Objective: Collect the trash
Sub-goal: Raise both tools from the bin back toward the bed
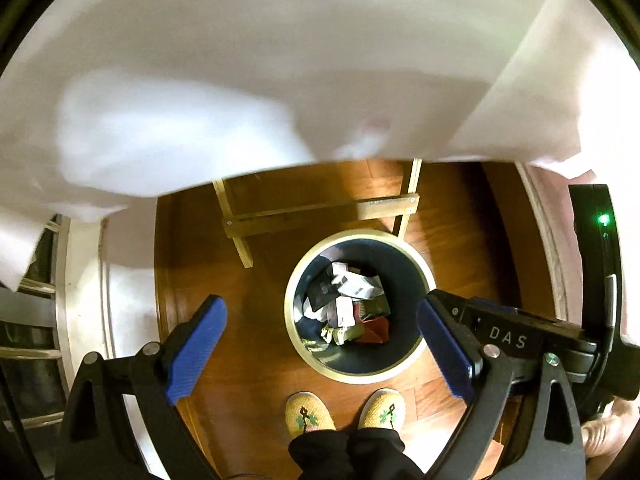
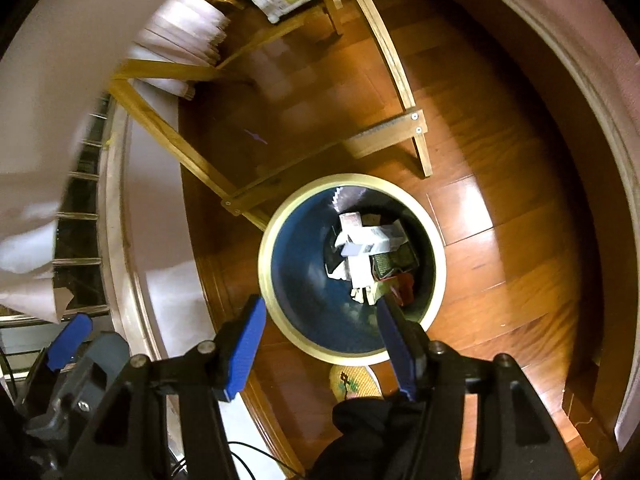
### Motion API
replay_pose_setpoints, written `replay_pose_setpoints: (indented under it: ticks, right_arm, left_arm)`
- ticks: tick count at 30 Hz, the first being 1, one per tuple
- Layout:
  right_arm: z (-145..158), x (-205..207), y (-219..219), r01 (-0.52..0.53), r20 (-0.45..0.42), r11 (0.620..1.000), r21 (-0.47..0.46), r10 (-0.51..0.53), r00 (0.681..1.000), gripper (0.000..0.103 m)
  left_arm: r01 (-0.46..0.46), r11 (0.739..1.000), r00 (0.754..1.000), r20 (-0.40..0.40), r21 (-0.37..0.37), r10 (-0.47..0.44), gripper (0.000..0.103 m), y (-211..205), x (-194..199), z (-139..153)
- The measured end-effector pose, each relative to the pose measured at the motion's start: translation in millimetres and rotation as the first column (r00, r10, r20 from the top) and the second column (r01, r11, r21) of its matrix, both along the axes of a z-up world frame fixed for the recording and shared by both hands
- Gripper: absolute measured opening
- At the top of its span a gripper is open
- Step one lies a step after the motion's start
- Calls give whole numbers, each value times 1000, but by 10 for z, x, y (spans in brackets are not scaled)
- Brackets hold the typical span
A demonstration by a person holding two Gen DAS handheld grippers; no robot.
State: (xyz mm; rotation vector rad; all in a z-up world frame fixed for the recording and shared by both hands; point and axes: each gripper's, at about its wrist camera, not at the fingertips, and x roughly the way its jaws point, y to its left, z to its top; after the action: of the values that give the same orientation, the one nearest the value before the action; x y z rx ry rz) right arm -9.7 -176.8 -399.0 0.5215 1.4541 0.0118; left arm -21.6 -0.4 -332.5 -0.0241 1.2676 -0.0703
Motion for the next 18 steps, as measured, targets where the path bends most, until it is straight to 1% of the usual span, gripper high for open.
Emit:
replay_pose_setpoints:
  ticks: [6,9,14,18]
  right_arm:
    - [461,-68,-1,-16,42,1000,0,16,999,58]
    - [746,-90,-8,-34,72,999,-10,35,997,58]
    - [1264,-150,-82,-45,135,999,-14,47,990,58]
    - [1668,-196,-133,-54,184,999,-4,54,981,58]
  left_arm:
    - [-14,1000,1000,18,-4,14,95,37,-79,445]
    - [-23,1000,999,23,-5,23,95,47,-119,691]
    - [-39,999,998,48,-16,39,95,50,-188,1183]
    - [-42,999,995,85,-19,43,95,61,-249,1627]
